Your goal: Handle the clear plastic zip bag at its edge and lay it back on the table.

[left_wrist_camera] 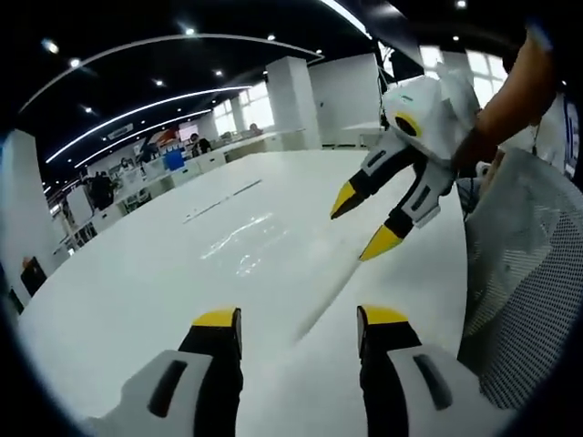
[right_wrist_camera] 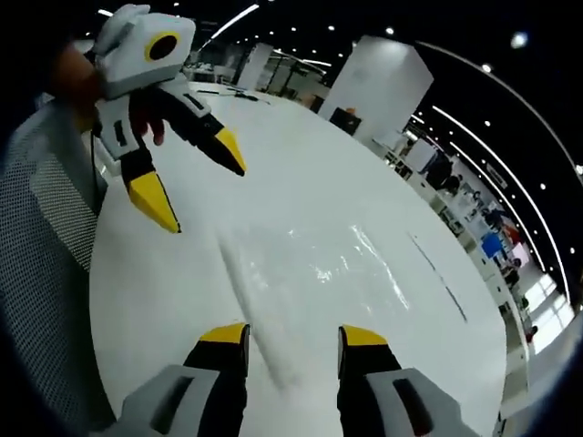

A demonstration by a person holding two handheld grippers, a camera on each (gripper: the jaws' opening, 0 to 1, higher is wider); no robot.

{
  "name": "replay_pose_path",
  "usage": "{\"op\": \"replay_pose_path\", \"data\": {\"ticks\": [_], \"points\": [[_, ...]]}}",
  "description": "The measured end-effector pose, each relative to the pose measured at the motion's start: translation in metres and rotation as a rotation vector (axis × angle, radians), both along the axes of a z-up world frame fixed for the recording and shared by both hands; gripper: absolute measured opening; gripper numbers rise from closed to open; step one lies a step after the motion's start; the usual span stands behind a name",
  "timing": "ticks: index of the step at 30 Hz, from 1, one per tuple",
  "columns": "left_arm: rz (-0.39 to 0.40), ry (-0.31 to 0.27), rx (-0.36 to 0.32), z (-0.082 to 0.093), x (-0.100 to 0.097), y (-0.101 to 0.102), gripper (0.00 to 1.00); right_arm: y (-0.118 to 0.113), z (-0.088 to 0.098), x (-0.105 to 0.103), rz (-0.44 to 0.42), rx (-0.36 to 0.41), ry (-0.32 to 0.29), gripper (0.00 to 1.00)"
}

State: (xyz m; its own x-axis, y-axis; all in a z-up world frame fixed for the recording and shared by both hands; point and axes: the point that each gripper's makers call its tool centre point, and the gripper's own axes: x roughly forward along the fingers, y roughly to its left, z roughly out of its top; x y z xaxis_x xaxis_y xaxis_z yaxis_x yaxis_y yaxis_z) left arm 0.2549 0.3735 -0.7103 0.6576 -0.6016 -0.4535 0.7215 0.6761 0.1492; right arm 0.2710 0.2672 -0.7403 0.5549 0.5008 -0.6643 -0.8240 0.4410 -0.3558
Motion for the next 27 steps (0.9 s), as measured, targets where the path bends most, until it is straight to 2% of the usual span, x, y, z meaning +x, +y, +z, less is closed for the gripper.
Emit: {"op": "replay_pose_path", "data": {"ticks": [3, 5, 13, 15, 18, 23, 27], "points": [[-0.018, -0.007, 0.022, -0.003, 0.000, -0.003, 0.50, -0.009, 0.002, -0.004, -0.073, 0.061, 0.023, 0.39], [-0.020, -0.001, 0.012, -0.003, -0.002, -0.005, 0.51, -0.017, 0.000, -0.006, -0.135, 0.121, 0.047, 0.44], [0.007, 0.018, -0.021, -0.009, -0.002, 0.003, 0.56, -0.048, 0.003, 0.002, -0.321, 0.305, 0.036, 0.73], [0.020, 0.025, -0.030, -0.010, -0.001, 0.006, 0.58, -0.054, 0.003, 0.003, -0.350, 0.325, 0.030, 0.79], [0.037, 0.039, -0.042, -0.015, 0.002, 0.012, 0.62, -0.058, 0.003, 0.003, -0.372, 0.351, 0.026, 0.86], [0.028, 0.037, -0.065, -0.014, 0.000, 0.007, 0.70, -0.061, 0.006, 0.005, -0.387, 0.397, 0.021, 0.97], [0.016, 0.038, -0.035, -0.021, -0.001, 0.008, 0.72, -0.061, 0.001, 0.003, -0.370, 0.374, 0.014, 1.00]]}}
